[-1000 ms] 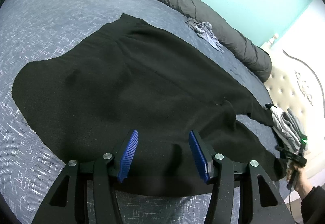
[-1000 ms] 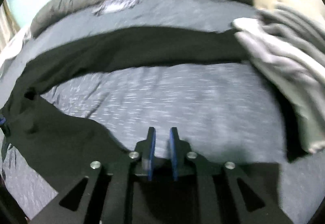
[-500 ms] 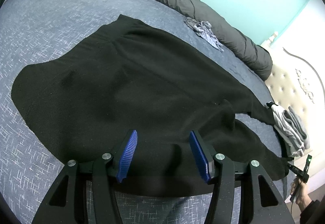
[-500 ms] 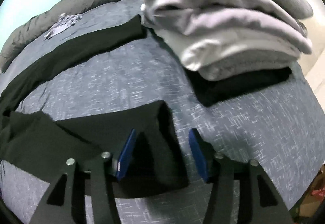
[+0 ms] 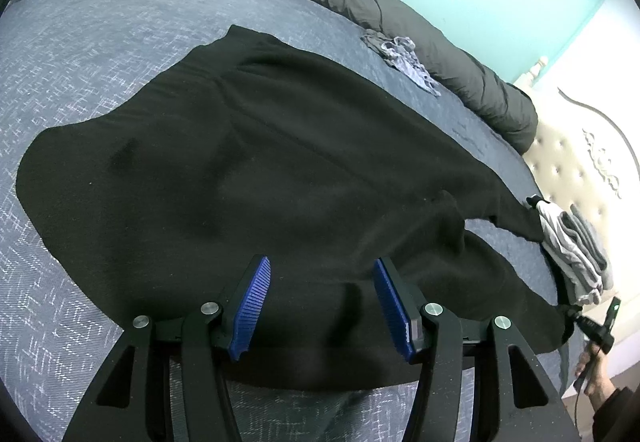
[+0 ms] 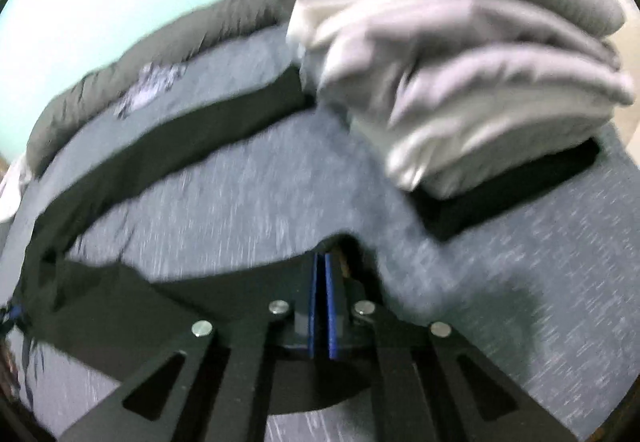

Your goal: Fold clothes

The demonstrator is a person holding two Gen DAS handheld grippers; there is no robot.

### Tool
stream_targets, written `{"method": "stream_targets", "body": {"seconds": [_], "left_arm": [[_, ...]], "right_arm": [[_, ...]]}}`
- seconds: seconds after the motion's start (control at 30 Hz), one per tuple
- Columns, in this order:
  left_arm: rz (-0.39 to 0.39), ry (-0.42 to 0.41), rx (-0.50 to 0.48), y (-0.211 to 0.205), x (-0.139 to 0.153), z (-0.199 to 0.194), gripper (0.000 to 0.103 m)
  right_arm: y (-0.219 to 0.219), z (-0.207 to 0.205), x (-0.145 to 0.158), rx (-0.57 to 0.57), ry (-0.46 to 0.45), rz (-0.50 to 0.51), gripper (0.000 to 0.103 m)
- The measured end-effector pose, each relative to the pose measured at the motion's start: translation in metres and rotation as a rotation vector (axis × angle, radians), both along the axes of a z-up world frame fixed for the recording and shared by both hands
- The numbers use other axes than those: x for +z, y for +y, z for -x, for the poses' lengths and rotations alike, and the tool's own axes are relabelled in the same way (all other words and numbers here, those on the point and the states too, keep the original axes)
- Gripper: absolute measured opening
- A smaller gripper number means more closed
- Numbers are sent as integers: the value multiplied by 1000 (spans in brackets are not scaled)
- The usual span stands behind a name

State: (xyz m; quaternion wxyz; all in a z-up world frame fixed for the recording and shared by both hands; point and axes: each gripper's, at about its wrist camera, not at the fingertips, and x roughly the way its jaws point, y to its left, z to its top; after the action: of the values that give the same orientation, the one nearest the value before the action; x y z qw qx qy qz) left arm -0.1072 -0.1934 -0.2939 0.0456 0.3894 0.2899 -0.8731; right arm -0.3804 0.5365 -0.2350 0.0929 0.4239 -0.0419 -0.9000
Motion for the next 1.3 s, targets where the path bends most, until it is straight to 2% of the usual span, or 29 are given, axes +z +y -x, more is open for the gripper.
{"method": "stream_targets", "body": {"seconds": [0.17,0.33,0.47,0.5,0.6,0.63,0.73,0.83,0.9,1.03,1.3], "left_arm": [[4,-3,0,1,0,1,58],[7,-5,-10,2,-1,1,58],[5,-7,-4,0,-1,0,58],[4,-7,-3,0,-1,0,58],[6,-3,-3,2,0,-1,58],[7,-2,-4,3,0,-1,58],[8,0,-7,4,1,-1,58],[8,0,-10,5,1,0,58],[8,1,-12,6,1,0,58],[7,3,-10,5,2,-1,58],[3,1,-7,6,2,0,58]], "right_arm": [[-16,6,12,-65,92,-113,3],[-34,14,2,-89,117,-224,4],[-38,22,-8,-144,83,-361,4],[-38,20,-7,-141,82,-370,5],[-38,9,2,-100,92,-352,7],[-37,5,5,-86,95,-346,12],[-54,-3,3,104,36,-274,26],[-79,-5,-11,268,-50,-265,29],[-94,-6,-21,335,-93,-256,30],[-112,-10,-34,399,-136,-279,32],[-125,-5,-53,430,-166,-328,32]]}}
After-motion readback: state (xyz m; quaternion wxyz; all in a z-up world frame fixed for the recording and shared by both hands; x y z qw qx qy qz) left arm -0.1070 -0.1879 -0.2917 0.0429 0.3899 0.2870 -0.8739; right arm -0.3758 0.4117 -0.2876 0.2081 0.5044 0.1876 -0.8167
